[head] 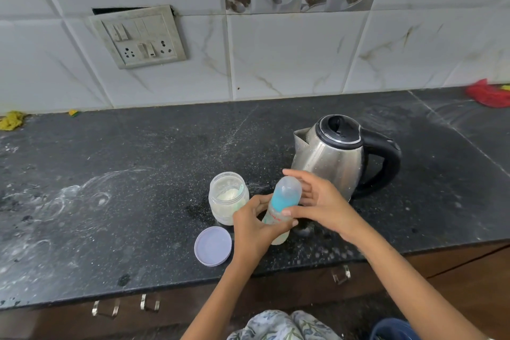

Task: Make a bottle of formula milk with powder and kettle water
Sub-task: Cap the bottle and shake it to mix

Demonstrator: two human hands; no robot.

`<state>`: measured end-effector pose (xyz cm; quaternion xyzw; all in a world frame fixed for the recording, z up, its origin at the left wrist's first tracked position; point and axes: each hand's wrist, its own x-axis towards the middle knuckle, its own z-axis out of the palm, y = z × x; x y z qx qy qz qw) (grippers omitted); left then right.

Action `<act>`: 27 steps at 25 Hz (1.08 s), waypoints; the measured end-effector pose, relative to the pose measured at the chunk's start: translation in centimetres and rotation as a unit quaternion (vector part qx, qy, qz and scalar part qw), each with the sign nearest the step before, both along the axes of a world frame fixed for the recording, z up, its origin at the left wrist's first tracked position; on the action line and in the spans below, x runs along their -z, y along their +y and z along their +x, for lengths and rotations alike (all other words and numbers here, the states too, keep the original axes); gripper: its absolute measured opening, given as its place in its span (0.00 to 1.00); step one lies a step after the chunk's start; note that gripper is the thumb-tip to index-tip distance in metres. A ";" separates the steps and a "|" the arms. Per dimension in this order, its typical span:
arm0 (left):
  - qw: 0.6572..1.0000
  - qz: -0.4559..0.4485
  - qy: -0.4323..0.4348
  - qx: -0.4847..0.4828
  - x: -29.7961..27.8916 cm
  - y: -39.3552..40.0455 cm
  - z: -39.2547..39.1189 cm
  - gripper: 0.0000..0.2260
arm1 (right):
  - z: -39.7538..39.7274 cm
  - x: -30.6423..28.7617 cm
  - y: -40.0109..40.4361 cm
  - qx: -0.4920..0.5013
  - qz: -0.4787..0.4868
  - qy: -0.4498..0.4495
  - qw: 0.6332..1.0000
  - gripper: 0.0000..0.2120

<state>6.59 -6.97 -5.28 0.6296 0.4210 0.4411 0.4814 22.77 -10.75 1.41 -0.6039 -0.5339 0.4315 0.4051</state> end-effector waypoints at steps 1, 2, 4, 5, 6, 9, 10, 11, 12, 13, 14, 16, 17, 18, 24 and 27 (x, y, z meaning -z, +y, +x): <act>1.000 0.003 -0.009 0.002 -1.0 0.0 0.2 0.24 | 0.0 -0.8 0.1 0.014 0.010 -0.019 1.000 0.30; 1.000 0.006 -0.016 0.003 -2.1 0.0 0.4 0.24 | -0.4 -1.5 0.3 0.051 0.028 -0.069 0.996 0.27; 1.000 0.008 -0.028 0.008 -3.8 -0.3 0.9 0.22 | -1.4 -2.8 0.3 0.144 0.060 -0.175 0.972 0.28; 0.999 0.003 -0.040 0.010 -4.5 -0.3 1.0 0.21 | -1.6 -3.2 0.2 0.153 0.073 -0.181 0.969 0.30; 0.999 -0.006 -0.054 0.009 -5.1 -0.3 1.0 0.21 | -1.3 -3.5 0.1 0.122 0.070 -0.140 0.980 0.32; 0.997 -0.023 -0.073 0.010 -6.3 0.1 0.4 0.25 | 0.5 -5.0 -0.4 -0.044 0.014 0.102 0.994 0.33; 0.997 -0.020 -0.073 0.012 -6.6 0.2 0.3 0.25 | 0.8 -5.3 -0.5 -0.059 0.025 0.108 0.992 0.31; 0.997 -0.017 -0.073 0.012 -6.9 0.0 0.3 0.26 | 0.7 -5.3 -0.5 -0.047 0.047 0.087 0.994 0.28; 0.997 -0.012 -0.074 0.007 -7.1 -0.2 0.3 0.25 | 0.2 -5.2 -0.5 -0.020 0.066 0.059 0.996 0.27; 0.997 -0.003 -0.074 0.000 -7.3 -0.4 0.4 0.23 | -0.4 -5.1 -0.5 0.008 0.083 0.041 0.996 0.26; 0.998 0.006 -0.070 -0.007 -7.5 -0.5 0.5 0.22 | -1.0 -4.8 -0.6 0.031 0.097 0.035 0.994 0.25; 0.998 0.015 -0.065 -0.009 -7.9 -0.7 0.4 0.22 | -1.4 -4.2 -0.8 0.056 0.114 0.061 0.990 0.26; 0.997 0.007 -0.072 0.002 -8.2 -0.6 0.3 0.22 | -1.2 -4.1 -1.0 0.060 0.111 0.093 0.988 0.27; 0.996 -0.010 -0.087 0.020 -8.6 -0.4 0.0 0.22 | -0.7 -4.0 -1.3 0.054 0.095 0.130 0.986 0.28; 0.976 -0.069 -0.148 0.147 -10.5 0.2 -1.2 0.17 | 0.5 -3.4 -2.0 -0.071 -0.003 0.175 0.982 0.25; 0.968 -0.068 -0.130 0.201 -11.2 0.5 -1.2 0.16 | -0.4 -3.1 -1.3 -0.046 0.005 0.251 0.967 0.37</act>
